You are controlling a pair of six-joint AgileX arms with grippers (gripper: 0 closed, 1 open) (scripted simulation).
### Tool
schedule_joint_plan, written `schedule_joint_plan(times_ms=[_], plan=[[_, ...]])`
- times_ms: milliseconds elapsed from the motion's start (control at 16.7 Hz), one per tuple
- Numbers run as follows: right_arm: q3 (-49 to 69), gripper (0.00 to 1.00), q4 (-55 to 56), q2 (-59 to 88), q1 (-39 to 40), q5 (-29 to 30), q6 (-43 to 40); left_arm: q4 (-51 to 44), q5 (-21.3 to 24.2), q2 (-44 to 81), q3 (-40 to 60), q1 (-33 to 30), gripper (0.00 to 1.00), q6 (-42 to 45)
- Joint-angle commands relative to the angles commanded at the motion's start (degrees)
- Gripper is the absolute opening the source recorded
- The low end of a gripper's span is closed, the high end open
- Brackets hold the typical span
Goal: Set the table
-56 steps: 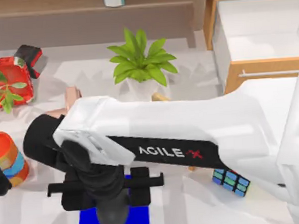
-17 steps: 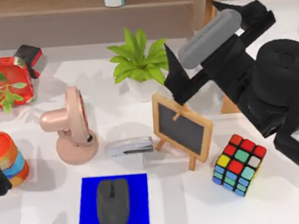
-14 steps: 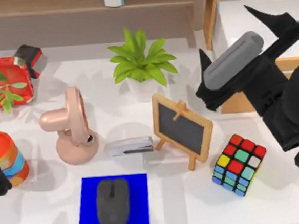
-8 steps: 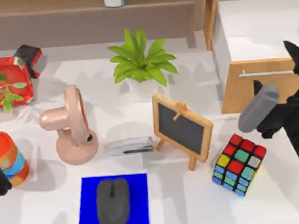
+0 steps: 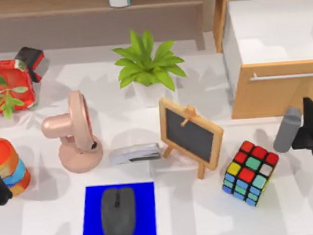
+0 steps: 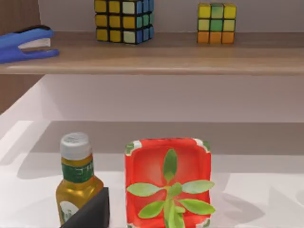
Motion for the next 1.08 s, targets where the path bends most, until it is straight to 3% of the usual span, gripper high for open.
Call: schedule_joint_plan(times_ms=[1080], plan=[[5.4,1.0,-4.4,0.9,-2.2,-2.2,0.0,0.0,0.0,0.0,0.0,0.0,1.0,0.0]])
